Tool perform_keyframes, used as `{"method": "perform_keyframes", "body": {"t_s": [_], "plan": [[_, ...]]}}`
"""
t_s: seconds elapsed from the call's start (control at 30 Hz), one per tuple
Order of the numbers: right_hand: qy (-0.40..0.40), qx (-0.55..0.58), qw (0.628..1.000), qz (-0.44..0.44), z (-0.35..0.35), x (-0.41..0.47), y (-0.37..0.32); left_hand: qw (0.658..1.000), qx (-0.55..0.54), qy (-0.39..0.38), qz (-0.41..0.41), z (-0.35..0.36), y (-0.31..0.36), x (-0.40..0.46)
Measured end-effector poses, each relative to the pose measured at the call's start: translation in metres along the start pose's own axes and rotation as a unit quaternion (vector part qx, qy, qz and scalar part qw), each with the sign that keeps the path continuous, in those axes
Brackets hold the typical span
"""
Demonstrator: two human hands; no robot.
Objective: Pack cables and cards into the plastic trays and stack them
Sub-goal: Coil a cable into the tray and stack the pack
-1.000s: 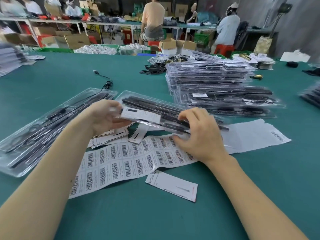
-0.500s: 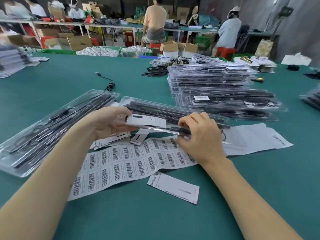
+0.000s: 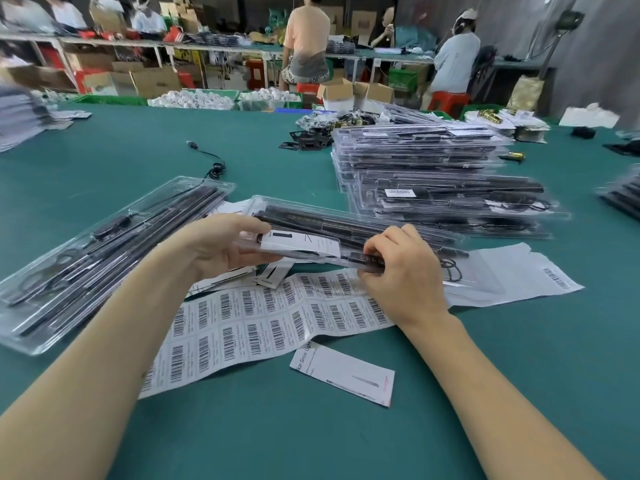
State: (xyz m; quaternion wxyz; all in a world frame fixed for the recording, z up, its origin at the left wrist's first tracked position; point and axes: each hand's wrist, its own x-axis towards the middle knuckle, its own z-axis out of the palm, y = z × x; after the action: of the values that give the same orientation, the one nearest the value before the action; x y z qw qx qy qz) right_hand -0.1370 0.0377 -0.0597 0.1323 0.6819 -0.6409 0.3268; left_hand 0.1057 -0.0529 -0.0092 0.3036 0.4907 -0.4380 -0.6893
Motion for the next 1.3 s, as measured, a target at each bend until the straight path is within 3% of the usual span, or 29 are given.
{"method": "perform_keyframes", "body": {"t_s": [0.13, 0.4, 0.63, 0.77, 1.03, 1.3], "plan": [[0.027, -0.034, 0.999, 0.001, -0.002, 0.001, 0.001, 0.999, 0.028, 0.002, -0.024, -0.017, 0.005, -0.001], [-0.011, -0.067, 0.998, 0.018, 0.000, 0.000, -0.002, 0.991, 0.110, 0.052, -0.048, -0.017, 0.002, 0.004], [0.021, -0.022, 0.999, 0.033, -0.001, -0.002, 0.002, 0.983, 0.173, 0.009, -0.064, -0.021, 0.005, 0.001], [0.027, -0.014, 0.999, 0.034, 0.000, -0.002, 0.002, 0.988, 0.143, -0.009, -0.061, -0.022, 0.009, -0.003], [0.035, -0.006, 0.999, 0.041, 0.000, -0.003, 0.004, 0.989, 0.139, 0.037, -0.046, -0.012, 0.003, -0.002], [0.053, -0.003, 0.997, 0.052, -0.003, -0.002, 0.008, 0.997, 0.075, 0.014, -0.017, -0.004, -0.005, 0.003]]}}
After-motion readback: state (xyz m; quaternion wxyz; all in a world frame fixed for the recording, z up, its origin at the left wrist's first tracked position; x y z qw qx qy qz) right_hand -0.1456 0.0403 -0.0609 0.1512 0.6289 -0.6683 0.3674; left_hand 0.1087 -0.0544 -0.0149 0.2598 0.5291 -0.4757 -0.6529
